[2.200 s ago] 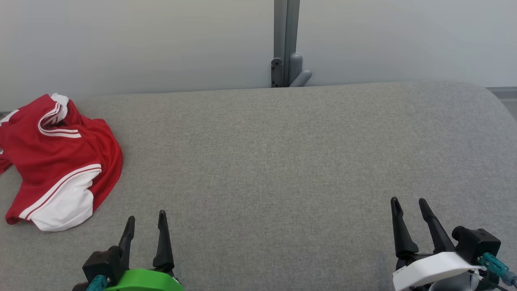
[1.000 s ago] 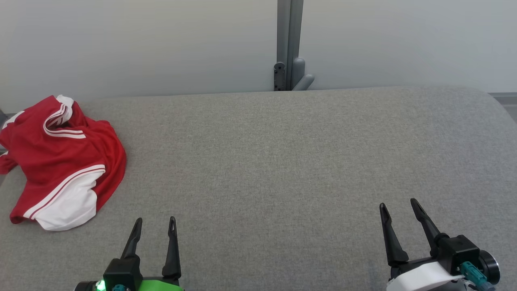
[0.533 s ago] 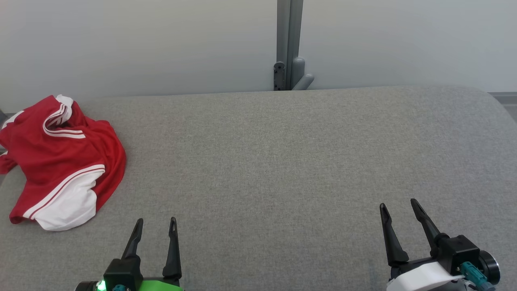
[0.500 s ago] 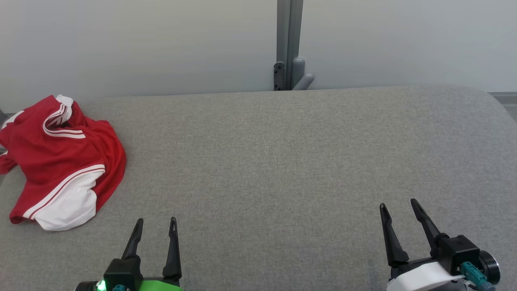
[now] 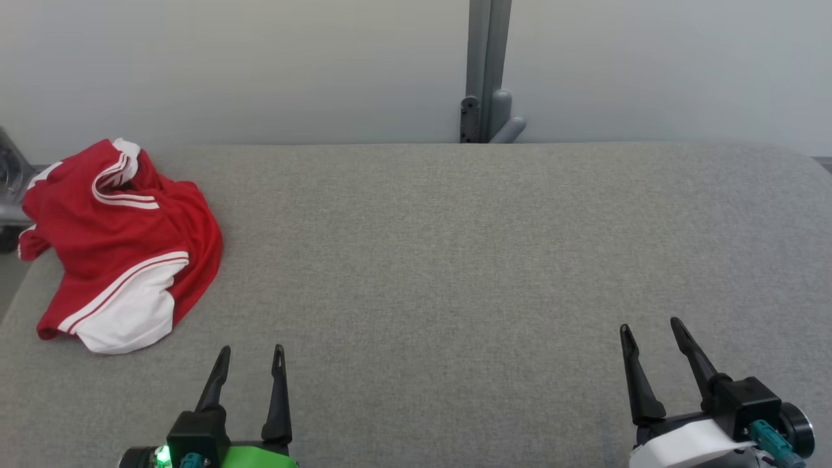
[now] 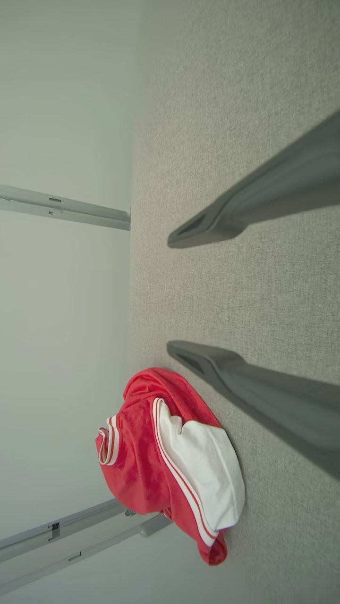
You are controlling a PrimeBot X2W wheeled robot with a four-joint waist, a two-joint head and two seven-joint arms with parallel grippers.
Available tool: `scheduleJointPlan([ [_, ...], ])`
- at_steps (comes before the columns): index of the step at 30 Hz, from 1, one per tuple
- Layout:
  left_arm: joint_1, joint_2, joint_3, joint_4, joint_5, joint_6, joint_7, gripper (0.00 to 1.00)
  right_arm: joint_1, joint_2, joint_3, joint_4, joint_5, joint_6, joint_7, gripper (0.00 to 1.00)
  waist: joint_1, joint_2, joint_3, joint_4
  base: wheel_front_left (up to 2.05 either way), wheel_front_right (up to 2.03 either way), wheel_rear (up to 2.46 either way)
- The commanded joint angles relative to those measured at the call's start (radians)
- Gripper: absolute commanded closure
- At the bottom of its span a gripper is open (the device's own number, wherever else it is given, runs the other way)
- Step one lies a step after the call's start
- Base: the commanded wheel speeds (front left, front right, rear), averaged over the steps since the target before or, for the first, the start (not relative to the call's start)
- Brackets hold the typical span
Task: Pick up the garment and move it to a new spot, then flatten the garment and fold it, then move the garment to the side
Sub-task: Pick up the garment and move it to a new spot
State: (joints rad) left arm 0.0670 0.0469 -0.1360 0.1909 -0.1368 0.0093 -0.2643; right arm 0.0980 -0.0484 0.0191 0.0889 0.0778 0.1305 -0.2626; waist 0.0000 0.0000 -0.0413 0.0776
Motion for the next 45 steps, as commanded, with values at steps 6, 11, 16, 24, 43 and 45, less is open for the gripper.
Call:
scheduleJointPlan([
  [6,-0.024,0.006,0.011,-0.004,0.018,-0.003,-0.001,0.0,0.01,-0.003,-0.014,-0.012,0.001,0.0,-0.003,0.0,0.0,0.0,0.012,0.137,0.0,0.0,0.0],
  [11,-0.028,0.006,0.027,-0.011,0.031,-0.007,0.0,0.0,0.004,-0.003,-0.017,-0.012,0.006,0.0,-0.004,0.0,0.0,0.0,0.018,0.255,0.0,0.0,0.0],
  [16,-0.02,0.006,0.035,-0.014,0.034,-0.009,0.0,0.0,-0.008,-0.004,-0.009,-0.006,0.009,0.0,-0.004,0.0,0.0,0.0,0.025,0.358,0.0,0.0,0.0],
  [24,-0.009,0.005,0.05,-0.018,0.025,-0.008,0.0,0.0,-0.027,-0.003,0.018,0.002,0.017,0.0,-0.003,0.0,0.0,0.0,0.037,0.427,0.0,0.0,0.0],
  [43,-0.101,0.036,0.103,-0.024,0.027,-0.029,0.0,0.0,-0.019,-0.004,-0.032,-0.011,0.012,0.0,-0.004,0.0,0.0,0.0,0.074,0.341,0.0,0.0,0.0],
  [45,-0.153,0.059,0.116,-0.027,0.039,-0.038,0.0,0.0,-0.028,-0.004,-0.038,-0.017,0.002,0.0,-0.004,0.0,0.0,0.0,0.094,0.317,0.0,0.0,0.0],
])
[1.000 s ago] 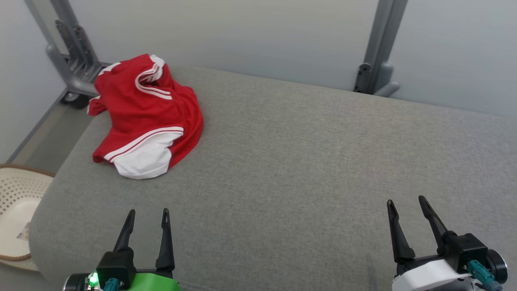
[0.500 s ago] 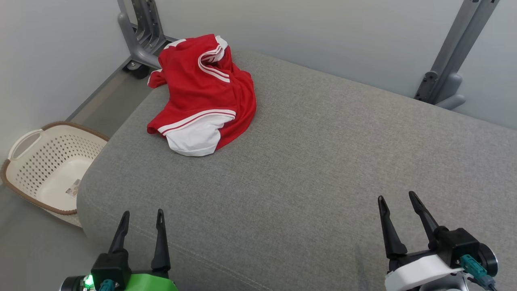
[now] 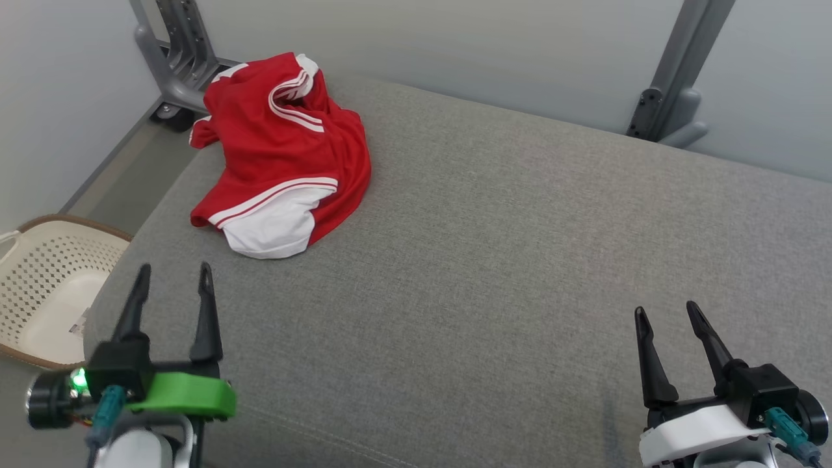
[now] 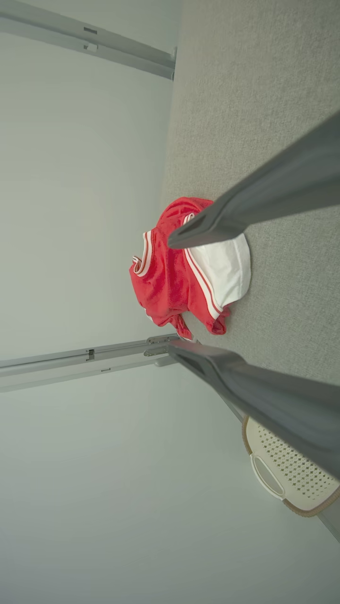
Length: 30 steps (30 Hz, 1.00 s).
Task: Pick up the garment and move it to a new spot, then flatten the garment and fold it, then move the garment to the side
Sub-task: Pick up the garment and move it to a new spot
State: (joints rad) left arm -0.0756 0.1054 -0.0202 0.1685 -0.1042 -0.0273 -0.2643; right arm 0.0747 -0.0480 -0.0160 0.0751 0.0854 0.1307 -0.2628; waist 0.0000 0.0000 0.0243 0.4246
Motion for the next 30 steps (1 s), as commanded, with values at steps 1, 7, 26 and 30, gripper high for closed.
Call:
scheduleJointPlan([
  [1,-0.039,0.014,0.006,-0.004,0.011,-0.007,0.0,0.0,-0.009,-0.004,-0.004,-0.005,-0.011,0.0,-0.003,0.0,0.0,0.0,0.039,-0.042,0.0,0.0,0.0],
  [7,-0.308,0.134,0.018,0.058,0.033,-0.053,0.01,0.0,-0.051,-0.004,0.003,-0.015,-0.046,0.0,-0.003,0.0,0.0,0.0,0.121,-0.136,0.0,0.0,0.0],
  [26,-0.766,0.381,-0.136,0.497,-0.224,-0.103,0.262,0.0,-0.137,-0.003,0.032,-0.049,-0.08,0.0,-0.003,0.0,0.0,0.0,0.324,-0.405,0.0,0.0,0.0],
  [30,-0.78,0.403,-0.152,0.583,-0.281,-0.103,0.289,0.0,-0.146,-0.003,0.033,-0.058,-0.081,0.0,-0.003,0.0,0.0,0.0,0.36,-0.43,0.0,0.0,0.0],
])
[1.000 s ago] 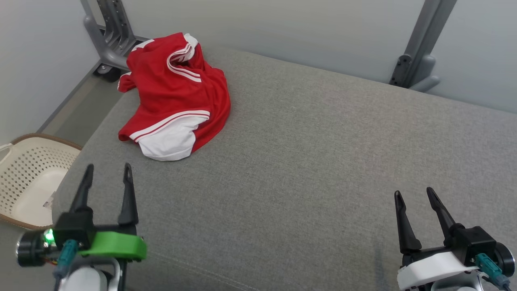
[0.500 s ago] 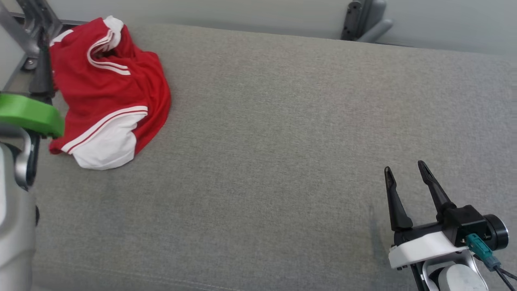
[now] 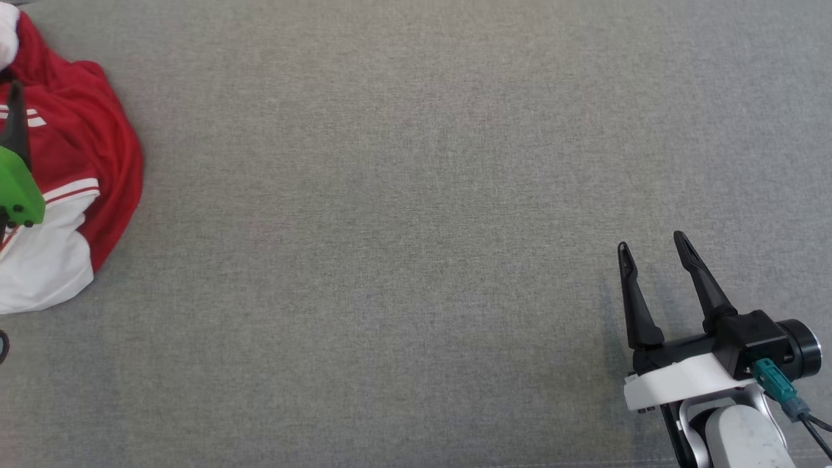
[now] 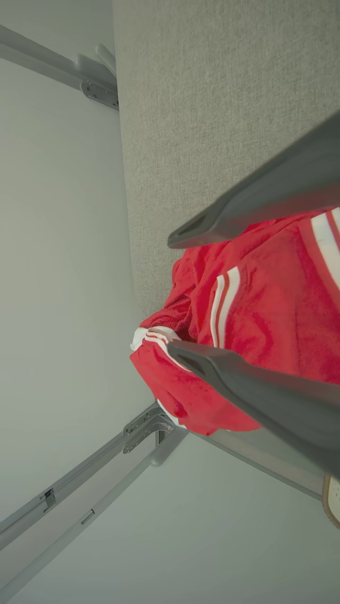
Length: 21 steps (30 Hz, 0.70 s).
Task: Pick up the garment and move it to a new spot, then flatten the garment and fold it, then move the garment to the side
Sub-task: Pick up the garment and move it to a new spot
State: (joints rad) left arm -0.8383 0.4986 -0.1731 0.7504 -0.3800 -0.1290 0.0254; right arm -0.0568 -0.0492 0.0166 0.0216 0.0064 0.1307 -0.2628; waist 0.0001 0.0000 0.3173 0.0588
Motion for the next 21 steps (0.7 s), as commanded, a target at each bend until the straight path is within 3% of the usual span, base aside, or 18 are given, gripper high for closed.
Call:
scheduleJointPlan([
  [1,-0.019,0.016,-0.001,0.024,-0.015,-0.001,0.005,0.0,-0.017,-0.002,0.0,-0.006,-0.003,0.0,-0.003,0.0,-0.0001,0.0,0.076,-0.069,0.0,0.0,0.0],
  [6,-0.023,0.023,-0.005,0.126,-0.042,-0.001,0.025,0.0,-0.021,-0.002,-0.005,-0.012,-0.005,0.0,-0.003,0.0,-0.0001,0.0,0.103,-0.078,0.0,0.0,0.0],
  [15,-0.037,0.024,-0.008,0.262,-0.043,0.06,0.061,0.0,-0.032,-0.002,0.003,-0.005,-0.008,0.0,-0.003,0.0,-0.0001,0.0,0.105,-0.069,0.0,0.0,0.0],
  [16,-0.041,0.021,-0.01,0.268,-0.043,0.061,0.06,0.11,-0.032,-0.002,0.004,-0.004,-0.008,0.0,-0.003,0.0,-0.0001,0.0,0.104,-0.067,0.0,0.0,0.0],
  [17,-0.044,0.018,-0.01,0.275,-0.045,0.063,0.054,0.45,-0.032,-0.002,0.005,-0.004,-0.008,0.0,-0.003,0.0,-0.0001,0.0,0.103,-0.066,0.0,0.0,0.0],
  [18,-0.046,0.017,-0.012,0.277,-0.041,0.065,0.044,0.68,-0.032,-0.002,0.005,-0.004,-0.008,0.0,-0.003,0.0,-0.0001,0.0,0.103,-0.064,0.0,0.0,0.0],
  [19,-0.047,0.018,-0.014,0.281,-0.039,0.068,0.033,1.0,-0.033,-0.002,0.005,-0.004,-0.008,0.0,-0.003,0.0,-0.0001,0.0,0.102,-0.063,0.0,0.0,0.0],
  [21,-0.05,0.019,-0.018,0.286,-0.033,0.067,0.01,1.0,-0.033,-0.002,0.006,-0.002,-0.008,0.0,-0.003,0.0,-0.0001,0.0,0.099,-0.06,0.0,0.0,0.0],
])
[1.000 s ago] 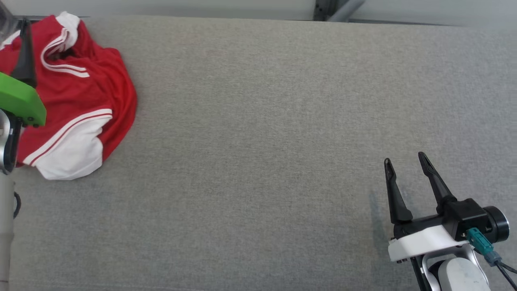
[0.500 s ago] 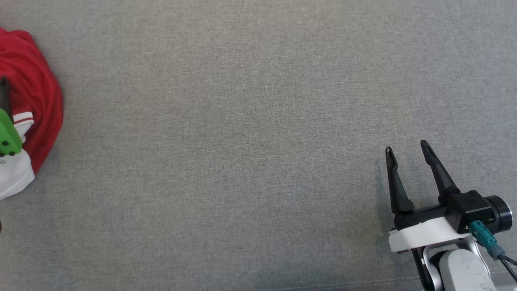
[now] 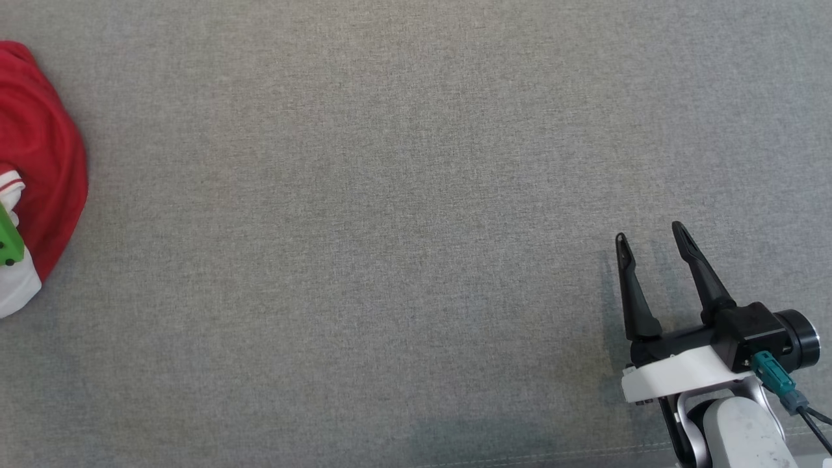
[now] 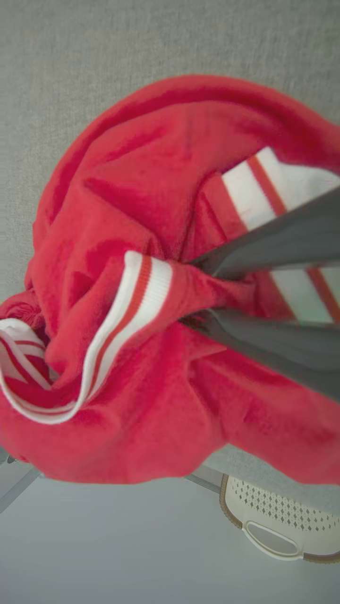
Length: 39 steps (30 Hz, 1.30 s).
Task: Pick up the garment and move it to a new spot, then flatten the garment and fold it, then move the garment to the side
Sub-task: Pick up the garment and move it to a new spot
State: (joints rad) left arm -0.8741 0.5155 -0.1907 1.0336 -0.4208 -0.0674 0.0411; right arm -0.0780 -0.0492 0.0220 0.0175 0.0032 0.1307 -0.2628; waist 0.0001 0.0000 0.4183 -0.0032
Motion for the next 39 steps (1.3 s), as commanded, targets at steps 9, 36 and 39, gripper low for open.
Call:
scheduleJointPlan([
  [9,-0.041,0.022,-0.025,0.02,0.027,-0.011,-0.081,1.0,0.001,-0.002,-0.001,0.018,0.009,0.0,-0.003,0.0,-0.0001,0.0,-0.065,0.015,0.0,0.0,0.0],
  [36,-0.222,-0.095,-0.363,-0.333,0.018,-0.063,-0.135,1.0,0.151,-0.003,-0.036,0.067,0.081,0.0,-0.003,0.0,-0.0001,0.0,-0.433,-0.058,0.0,0.0,0.0],
  [39,-0.232,-0.124,-0.409,-0.403,-0.012,-0.063,-0.13,1.0,0.162,-0.002,-0.047,0.067,0.083,0.0,-0.003,0.0,-0.0001,0.0,-0.441,-0.077,0.0,0.0,0.0],
])
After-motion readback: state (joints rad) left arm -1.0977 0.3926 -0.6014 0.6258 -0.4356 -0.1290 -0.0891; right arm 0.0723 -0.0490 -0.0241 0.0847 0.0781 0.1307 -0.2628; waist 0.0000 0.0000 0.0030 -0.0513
